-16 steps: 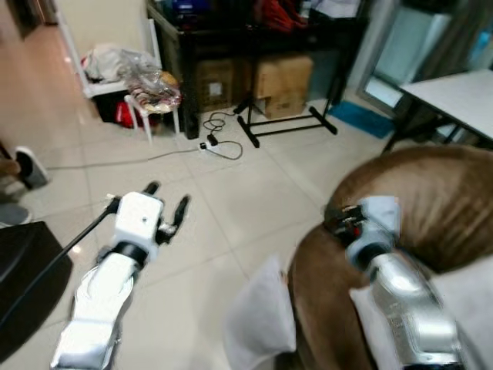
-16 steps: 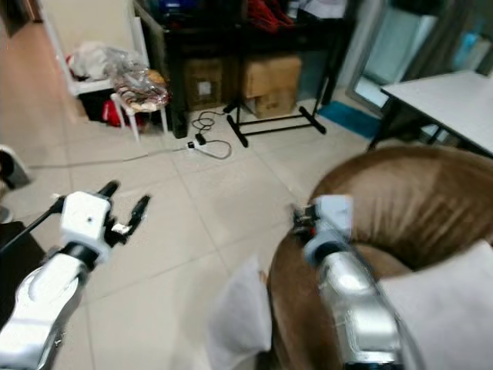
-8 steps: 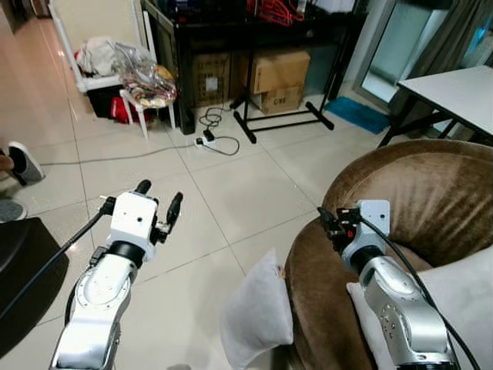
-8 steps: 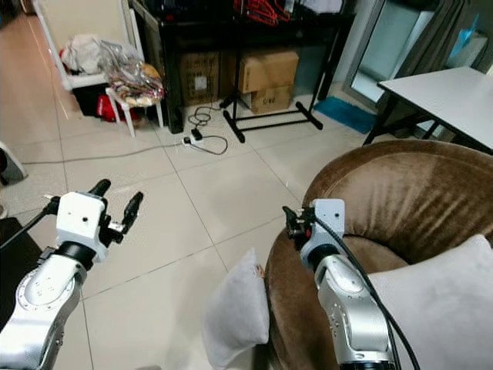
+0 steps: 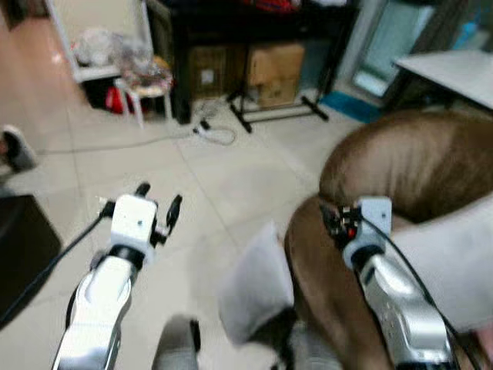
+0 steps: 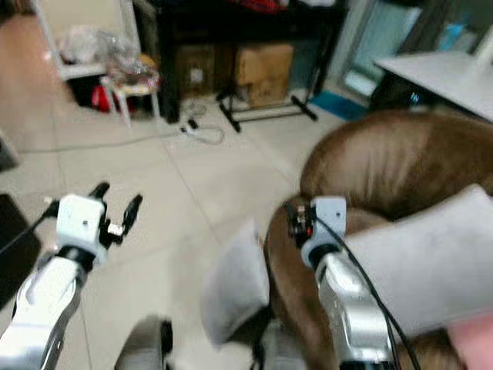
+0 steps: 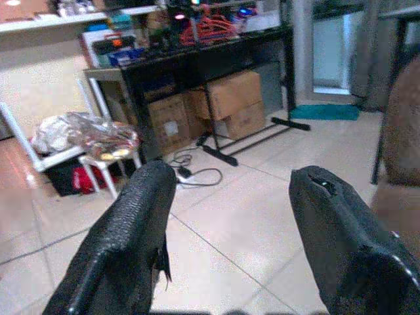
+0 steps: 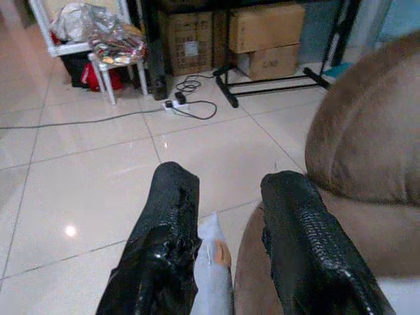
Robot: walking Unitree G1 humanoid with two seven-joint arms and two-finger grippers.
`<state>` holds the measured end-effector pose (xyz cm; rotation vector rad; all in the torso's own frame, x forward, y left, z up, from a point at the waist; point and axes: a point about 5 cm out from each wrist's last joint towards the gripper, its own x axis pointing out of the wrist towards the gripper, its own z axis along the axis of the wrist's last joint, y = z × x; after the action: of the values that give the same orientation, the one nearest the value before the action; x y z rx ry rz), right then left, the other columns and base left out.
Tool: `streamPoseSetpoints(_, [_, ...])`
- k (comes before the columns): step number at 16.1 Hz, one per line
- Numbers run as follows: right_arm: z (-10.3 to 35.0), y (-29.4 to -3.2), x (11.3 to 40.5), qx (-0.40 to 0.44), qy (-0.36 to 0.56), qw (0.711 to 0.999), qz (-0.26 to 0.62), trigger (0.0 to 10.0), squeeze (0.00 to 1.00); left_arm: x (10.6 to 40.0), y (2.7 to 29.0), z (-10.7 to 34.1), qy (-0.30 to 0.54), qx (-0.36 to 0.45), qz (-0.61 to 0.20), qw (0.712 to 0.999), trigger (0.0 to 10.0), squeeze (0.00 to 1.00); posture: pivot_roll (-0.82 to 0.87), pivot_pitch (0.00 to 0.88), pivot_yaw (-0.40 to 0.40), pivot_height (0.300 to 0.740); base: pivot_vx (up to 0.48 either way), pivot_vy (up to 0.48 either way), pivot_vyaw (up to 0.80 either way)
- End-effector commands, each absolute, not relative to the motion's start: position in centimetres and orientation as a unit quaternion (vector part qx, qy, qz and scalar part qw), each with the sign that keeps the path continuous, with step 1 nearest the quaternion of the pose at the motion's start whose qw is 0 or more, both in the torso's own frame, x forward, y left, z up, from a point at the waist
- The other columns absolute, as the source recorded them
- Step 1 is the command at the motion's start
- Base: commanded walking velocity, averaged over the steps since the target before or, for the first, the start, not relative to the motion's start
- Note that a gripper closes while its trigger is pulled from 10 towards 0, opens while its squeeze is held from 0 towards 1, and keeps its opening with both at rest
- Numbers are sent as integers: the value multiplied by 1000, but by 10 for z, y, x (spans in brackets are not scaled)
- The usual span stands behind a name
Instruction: Move the pillow to the sofa from floor
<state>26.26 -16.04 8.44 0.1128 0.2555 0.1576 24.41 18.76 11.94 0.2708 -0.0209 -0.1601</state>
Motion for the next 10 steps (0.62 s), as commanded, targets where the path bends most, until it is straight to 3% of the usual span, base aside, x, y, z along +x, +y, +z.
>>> streamPoseSetpoints(1, [86,-165,265,49,122,989,74,10000,0,245,185,121,-16,135,-80,987,10000,0,38,0,-74,591,0,0,0])
streamPoseSetpoints(3, [87,-164,266,47,120,988,80,10000,0,245,185,121,-16,129,-80,988,10000,0,36,0,-74,571,0,0,0])
streamPoseSetpoints(8, [86,-164,267,32,124,988,86,10000,0,243,183,122,-21,117,-91,989,10000,0,40,0,-79,571,51,0,0])
streamPoseSetpoints(10, [85,-162,268,22,127,987,93,10000,0,243,184,122,-21,115,-91,989,10000,0,42,0,-81,571,296,0,794])
